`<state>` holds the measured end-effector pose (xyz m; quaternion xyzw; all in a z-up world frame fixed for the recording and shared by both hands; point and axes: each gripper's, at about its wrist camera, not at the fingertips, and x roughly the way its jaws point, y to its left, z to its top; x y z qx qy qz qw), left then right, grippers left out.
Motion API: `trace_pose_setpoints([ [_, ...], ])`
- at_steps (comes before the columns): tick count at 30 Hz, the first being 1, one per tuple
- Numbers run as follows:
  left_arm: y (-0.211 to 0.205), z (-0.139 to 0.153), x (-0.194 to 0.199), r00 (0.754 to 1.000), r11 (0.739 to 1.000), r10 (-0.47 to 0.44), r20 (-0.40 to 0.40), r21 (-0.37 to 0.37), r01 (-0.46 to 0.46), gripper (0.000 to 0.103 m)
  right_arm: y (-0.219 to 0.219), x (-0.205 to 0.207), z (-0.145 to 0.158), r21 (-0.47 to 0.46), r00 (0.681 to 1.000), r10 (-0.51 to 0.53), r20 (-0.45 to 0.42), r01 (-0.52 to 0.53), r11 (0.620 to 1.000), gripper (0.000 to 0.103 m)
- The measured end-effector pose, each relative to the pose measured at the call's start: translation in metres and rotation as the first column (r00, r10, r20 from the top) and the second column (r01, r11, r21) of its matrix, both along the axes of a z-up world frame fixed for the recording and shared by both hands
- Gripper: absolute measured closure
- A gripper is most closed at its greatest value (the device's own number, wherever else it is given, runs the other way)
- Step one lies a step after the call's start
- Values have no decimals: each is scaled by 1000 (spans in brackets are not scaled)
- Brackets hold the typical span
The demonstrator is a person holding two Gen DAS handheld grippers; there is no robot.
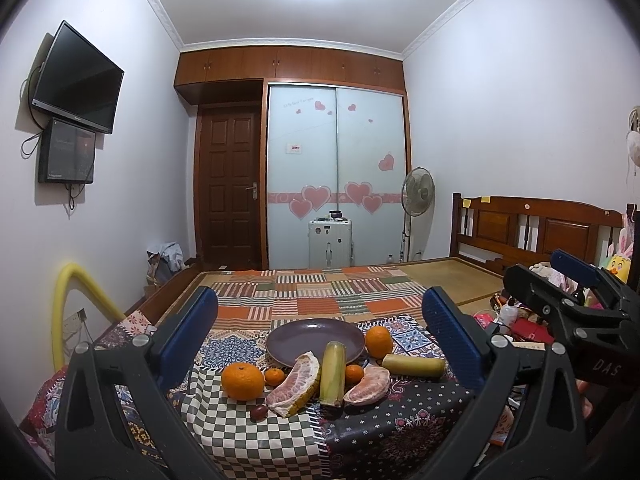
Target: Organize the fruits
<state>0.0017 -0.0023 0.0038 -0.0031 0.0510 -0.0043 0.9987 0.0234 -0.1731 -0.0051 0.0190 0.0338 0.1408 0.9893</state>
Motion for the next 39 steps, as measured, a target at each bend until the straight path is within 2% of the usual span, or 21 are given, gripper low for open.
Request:
trace_pose_setpoints([
  [39, 1, -9, 9, 1000, 1000, 5, -11, -4, -5, 0, -2, 7, -5, -4, 1000, 5, -16, -5, 1000, 0],
])
